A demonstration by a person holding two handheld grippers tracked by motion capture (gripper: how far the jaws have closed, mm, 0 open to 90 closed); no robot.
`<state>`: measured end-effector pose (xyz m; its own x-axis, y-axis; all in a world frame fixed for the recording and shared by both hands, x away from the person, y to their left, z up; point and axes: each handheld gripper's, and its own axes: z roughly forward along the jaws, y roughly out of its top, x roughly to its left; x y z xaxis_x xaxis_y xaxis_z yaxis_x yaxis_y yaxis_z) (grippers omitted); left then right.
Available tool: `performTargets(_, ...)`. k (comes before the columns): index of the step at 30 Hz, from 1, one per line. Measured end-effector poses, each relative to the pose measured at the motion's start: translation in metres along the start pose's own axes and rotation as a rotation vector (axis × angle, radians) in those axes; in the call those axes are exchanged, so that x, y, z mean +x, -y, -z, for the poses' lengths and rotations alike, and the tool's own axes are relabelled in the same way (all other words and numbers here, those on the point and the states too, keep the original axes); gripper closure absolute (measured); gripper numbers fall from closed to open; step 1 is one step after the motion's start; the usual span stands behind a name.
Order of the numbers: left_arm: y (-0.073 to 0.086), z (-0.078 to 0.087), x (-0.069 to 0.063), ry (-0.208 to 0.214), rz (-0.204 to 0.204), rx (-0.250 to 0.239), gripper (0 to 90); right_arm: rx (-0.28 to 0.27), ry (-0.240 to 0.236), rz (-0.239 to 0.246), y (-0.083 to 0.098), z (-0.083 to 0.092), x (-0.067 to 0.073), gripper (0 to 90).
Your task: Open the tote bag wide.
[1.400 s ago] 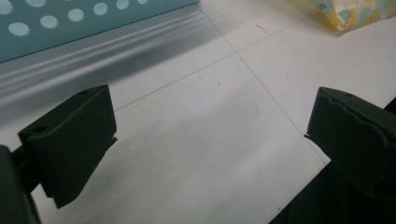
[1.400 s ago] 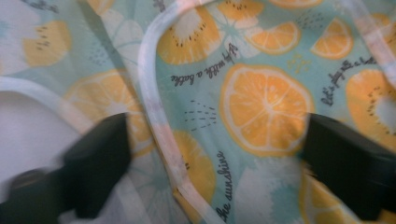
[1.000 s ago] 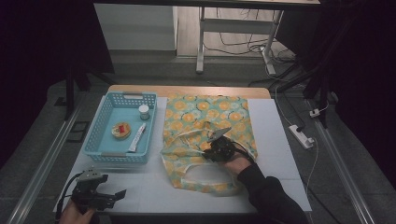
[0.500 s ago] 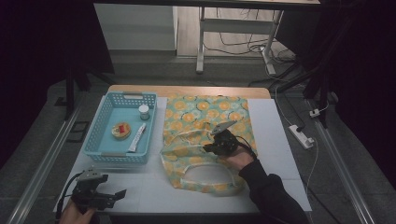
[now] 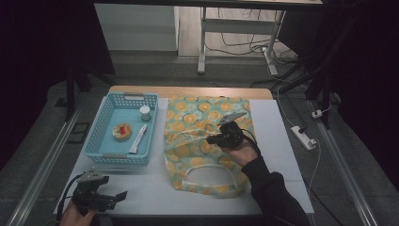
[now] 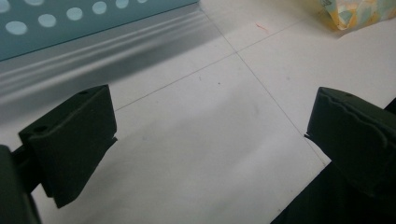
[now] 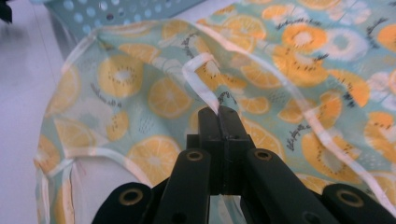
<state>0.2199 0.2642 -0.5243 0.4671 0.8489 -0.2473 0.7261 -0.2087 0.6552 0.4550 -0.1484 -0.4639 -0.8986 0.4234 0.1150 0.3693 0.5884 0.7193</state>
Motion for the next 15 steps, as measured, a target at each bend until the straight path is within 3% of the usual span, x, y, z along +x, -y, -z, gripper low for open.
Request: performTargets(15,0.000,0.000,0.000,0.000,0.001,-0.004,1.7,-0.049,0.023,0.036,-0.020,0.018,0.002,90.0)
